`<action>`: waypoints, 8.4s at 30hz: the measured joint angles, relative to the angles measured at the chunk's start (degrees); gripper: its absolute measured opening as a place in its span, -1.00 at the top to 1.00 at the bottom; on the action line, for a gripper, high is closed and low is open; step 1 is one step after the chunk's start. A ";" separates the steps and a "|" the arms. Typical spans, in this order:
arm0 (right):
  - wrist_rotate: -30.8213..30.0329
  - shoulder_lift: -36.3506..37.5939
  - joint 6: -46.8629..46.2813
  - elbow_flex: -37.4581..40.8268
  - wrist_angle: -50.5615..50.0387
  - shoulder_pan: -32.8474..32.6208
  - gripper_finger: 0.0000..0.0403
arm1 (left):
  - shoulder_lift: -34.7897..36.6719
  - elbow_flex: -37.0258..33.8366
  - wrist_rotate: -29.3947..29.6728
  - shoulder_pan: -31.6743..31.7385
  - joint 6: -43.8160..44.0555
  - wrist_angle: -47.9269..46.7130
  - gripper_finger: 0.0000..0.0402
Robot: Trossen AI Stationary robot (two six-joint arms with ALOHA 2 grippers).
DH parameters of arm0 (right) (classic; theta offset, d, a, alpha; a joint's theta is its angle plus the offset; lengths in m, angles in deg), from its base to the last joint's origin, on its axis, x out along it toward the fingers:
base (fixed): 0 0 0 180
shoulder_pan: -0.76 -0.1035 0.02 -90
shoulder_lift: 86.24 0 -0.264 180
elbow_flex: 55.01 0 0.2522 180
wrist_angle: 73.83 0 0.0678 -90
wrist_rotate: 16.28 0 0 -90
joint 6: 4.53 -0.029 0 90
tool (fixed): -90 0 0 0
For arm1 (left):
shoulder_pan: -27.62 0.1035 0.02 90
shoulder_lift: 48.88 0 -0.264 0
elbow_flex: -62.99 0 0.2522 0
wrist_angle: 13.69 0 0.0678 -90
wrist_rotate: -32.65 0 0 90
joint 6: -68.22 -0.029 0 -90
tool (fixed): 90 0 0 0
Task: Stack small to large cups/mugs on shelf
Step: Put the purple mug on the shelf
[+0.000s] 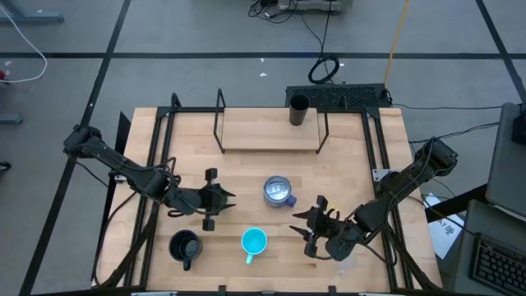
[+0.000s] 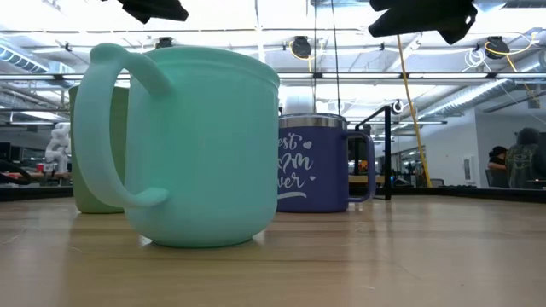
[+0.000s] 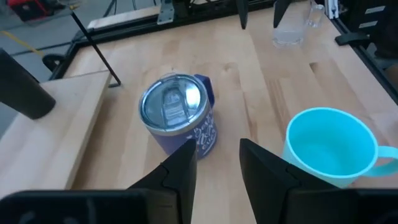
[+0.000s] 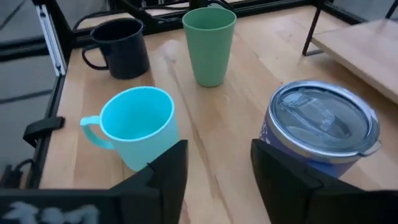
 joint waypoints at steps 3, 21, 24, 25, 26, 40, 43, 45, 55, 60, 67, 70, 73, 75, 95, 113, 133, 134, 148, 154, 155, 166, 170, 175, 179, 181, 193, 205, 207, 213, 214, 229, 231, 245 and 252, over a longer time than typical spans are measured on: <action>0.02 0.00 -2.33 0.00 -0.54 -0.33 0.02 | 0.56 0.00 -0.16 0.27 -1.49 -0.11 0.38; -0.22 0.00 -13.12 0.89 -13.56 -0.49 -0.29 | 0.50 0.00 -0.24 2.74 -2.81 -0.42 0.38; -0.24 0.00 -11.40 3.30 -11.68 1.30 -0.29 | 0.50 0.00 -0.24 2.81 -2.79 -0.42 0.38; -0.24 0.00 -10.77 4.46 -10.44 1.96 -0.29 | 0.50 0.00 -0.23 2.81 -2.90 -0.42 0.38; -0.24 0.00 -10.14 5.71 -9.00 2.62 -0.29 | 0.50 0.00 -0.17 2.81 -3.09 -0.40 0.38; 1.34 -0.02 0.57 19.83 16.68 11.49 -0.28 | 0.50 0.00 0.15 2.81 -3.56 -0.40 0.38; 4.02 -0.02 2.40 21.89 22.43 12.29 -0.28 | 0.50 0.00 0.15 2.81 -4.01 -0.36 0.38; 4.66 -0.02 2.92 22.80 24.82 12.55 -0.28 | 0.50 0.00 0.15 2.81 -4.10 -0.30 0.38; 4.75 -0.02 5.54 23.98 26.80 14.75 -0.07 | 0.45 0.00 0.15 2.81 -4.07 -0.20 0.38; 4.79 -0.02 5.59 23.98 26.89 14.80 0.13 | 0.45 0.00 0.15 2.81 -4.05 -0.10 0.38; 6.23 -0.72 7.52 23.98 30.55 14.94 0.28 | 0.45 -0.02 0.16 2.81 -4.35 1.25 0.38; 6.22 -2.56 8.57 23.97 33.62 15.66 0.27 | 0.45 -0.02 0.15 2.81 -4.66 1.76 0.38; 6.16 -4.49 8.26 23.96 34.87 16.76 0.19 | 0.45 -0.02 0.15 2.81 -4.97 2.35 0.38; 6.20 -4.93 7.82 23.98 34.95 17.09 0.14 | 0.45 -0.02 0.15 2.81 -5.04 2.13 0.38; 6.24 -5.11 8.72 23.98 35.78 18.34 0.59 | 0.45 -0.02 0.13 2.81 -5.56 2.10 0.38; 5.64 -3.73 15.23 24.00 48.55 18.40 0.58 | 0.45 -0.02 0.15 2.81 -4.97 3.19 0.38; -4.56 0.07 24.98 23.93 66.31 19.08 0.57 | -10.71 0.02 -0.35 2.85 -21.09 25.63 0.38; -4.89 0.10 25.86 23.93 67.62 19.19 0.57 | -11.70 0.00 -0.28 2.85 -21.94 26.68 0.38; -7.75 0.13 36.85 23.91 79.75 22.54 0.57 | -18.44 -0.01 9.08 5.29 -28.64 39.37 -0.09; -7.68 0.12 38.64 23.91 81.24 22.63 0.57 | -18.45 0.00 10.05 6.57 -27.20 40.42 -0.36; -7.63 0.11 38.75 23.91 81.50 22.75 0.57 | -18.45 -0.02 9.87 6.78 -27.20 41.13 -0.36; -5.91 0.11 40.26 21.99 82.33 24.26 0.57 | -18.45 0.04 6.14 10.55 -30.40 46.62 -0.16; -5.38 0.11 40.28 21.36 82.97 24.94 0.57 | -18.45 0.04 6.21 11.79 -31.54 46.62 -0.13; -3.37 0.11 38.24 21.31 83.41 26.58 0.57 | -18.62 0.06 6.38 12.74 -34.56 47.87 -0.14; 2.82 0.11 34.37 21.31 83.32 29.05 0.57 | -20.90 0.17 5.86 12.82 -40.23 52.28 -0.14; 6.63 0.11 32.48 21.31 83.37 30.26 0.57 | -22.52 0.43 3.93 12.81 -42.81 55.22 -0.14; 7.56 0.11 31.43 21.31 83.30 31.36 0.57 | -32.11 7.97 19.42 12.69 -47.28 56.54 -0.15; 7.32 0.11 31.56 21.31 82.93 31.37 0.57 | -33.25 9.74 21.76 16.08 -45.54 56.25 -0.14; 6.86 0.11 31.56 21.31 82.93 31.39 0.57 | -33.25 9.75 21.30 16.72 -45.25 55.67 -0.14; 7.06 0.11 31.52 21.29 82.97 31.36 0.57 | -33.25 9.75 20.48 17.67 -45.30 55.12 0.08; 7.06 0.11 31.47 21.29 82.94 31.34 0.57 | -33.25 9.75 20.13 17.82 -45.29 55.10 0.16; 7.40 0.11 31.01 21.31 81.55 31.30 0.57 | -33.18 9.73 18.46 19.23 -43.59 55.12 0.95; 7.54 0.11 31.22 21.30 81.49 31.26 0.57 | -33.18 9.73 18.58 19.13 -43.72 55.13 0.95; 9.12 0.64 36.70 21.22 81.63 29.60 0.25 | -25.95 9.70 6.87 18.74 -35.01 44.21 0.96; 7.85 4.84 40.75 21.22 79.74 27.16 0.04 | -22.16 9.68 -1.57 20.43 -30.79 39.81 0.96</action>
